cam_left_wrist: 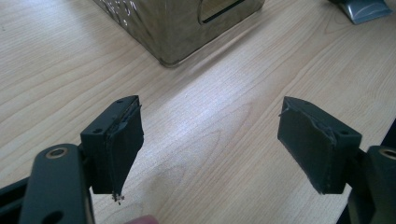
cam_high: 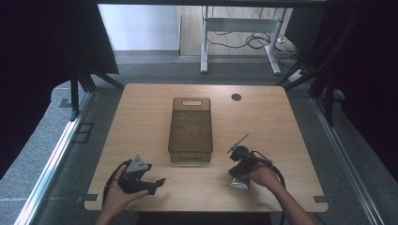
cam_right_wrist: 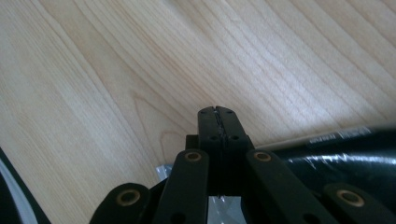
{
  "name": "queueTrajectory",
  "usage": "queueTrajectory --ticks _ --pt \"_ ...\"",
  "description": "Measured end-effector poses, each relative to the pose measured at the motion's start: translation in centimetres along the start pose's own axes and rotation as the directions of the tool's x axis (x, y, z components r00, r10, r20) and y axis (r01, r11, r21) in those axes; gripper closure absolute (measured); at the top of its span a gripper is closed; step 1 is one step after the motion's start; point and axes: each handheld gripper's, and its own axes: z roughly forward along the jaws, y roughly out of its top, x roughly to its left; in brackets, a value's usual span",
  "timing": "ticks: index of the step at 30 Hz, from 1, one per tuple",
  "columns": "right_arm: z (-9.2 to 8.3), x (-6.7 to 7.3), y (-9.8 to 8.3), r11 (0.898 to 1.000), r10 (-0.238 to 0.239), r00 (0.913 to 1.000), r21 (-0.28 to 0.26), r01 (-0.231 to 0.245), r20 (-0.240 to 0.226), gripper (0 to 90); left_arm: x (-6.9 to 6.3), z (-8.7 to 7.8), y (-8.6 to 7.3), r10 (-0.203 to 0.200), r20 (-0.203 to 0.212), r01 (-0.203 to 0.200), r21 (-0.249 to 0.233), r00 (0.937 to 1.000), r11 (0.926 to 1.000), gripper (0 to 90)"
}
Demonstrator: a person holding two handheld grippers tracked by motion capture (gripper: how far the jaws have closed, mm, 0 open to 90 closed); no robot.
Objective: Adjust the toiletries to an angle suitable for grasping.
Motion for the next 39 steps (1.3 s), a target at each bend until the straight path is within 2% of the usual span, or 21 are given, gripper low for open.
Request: queueTrajectory --ticks 25,39 --pt "-1.7 -0.2 -3.3 1.000 0.016 0.9987 0.015 -0.017 0.048 90.0 -0.1 0.5 -0.1 0.003 0.006 -0.003 0.018 1.0000 0.9998 22.5" --pt "-2.5 -1.3 -4.9 0.998 0.066 0.9955 0.014 -0.067 0.068 89.9 -0.2 0.8 -0.1 0.007 0.008 -0.008 0.030 0.9999 0.9995 22.5"
